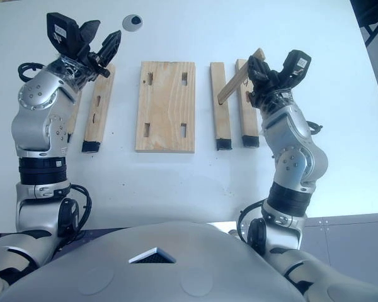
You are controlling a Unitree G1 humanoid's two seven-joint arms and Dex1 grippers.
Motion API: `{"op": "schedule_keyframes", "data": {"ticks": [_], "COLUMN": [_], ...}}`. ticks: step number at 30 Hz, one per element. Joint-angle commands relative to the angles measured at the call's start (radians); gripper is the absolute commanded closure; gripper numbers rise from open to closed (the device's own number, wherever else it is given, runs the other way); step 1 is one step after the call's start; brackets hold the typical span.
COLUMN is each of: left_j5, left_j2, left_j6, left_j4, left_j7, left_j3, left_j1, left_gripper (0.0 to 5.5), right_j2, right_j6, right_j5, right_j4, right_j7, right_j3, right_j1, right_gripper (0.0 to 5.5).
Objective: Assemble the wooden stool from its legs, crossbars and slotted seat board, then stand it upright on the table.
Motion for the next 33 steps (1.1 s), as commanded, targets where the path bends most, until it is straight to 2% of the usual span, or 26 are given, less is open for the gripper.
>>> {"op": "schedule_keyframes", "data": {"ticks": [1,15,25,33], "left_j5": [0.016,0.021,0.021,0.023], "left_j2": [-0.006,-0.014,-0.018,-0.021], "left_j6": [-0.011,-0.026,-0.027,-0.033], "left_j4": [-0.008,-0.012,-0.012,-0.004], "left_j7": [0.017,0.027,0.037,0.047], "left_j3": [0.006,0.009,0.008,0.014], "left_j1": [0.026,0.031,0.031,0.027], "left_gripper": [2.98,2.98,2.98,2.98], "right_j2": [-0.006,-0.063,-0.119,-0.182], "right_j6": [0.039,0.022,-0.222,-0.135], "right_j5": [0.01,-0.129,-0.356,-0.356], "right_j4": [-0.017,-0.01,-0.024,-0.001], "right_j7": [-0.025,-0.022,0.087,0.187], "right_j3": [-0.012,0.08,0.249,0.261], "right_j1": [-0.014,0.068,0.198,0.278], "right_gripper": [5.1,5.1,5.1,5.1]}}
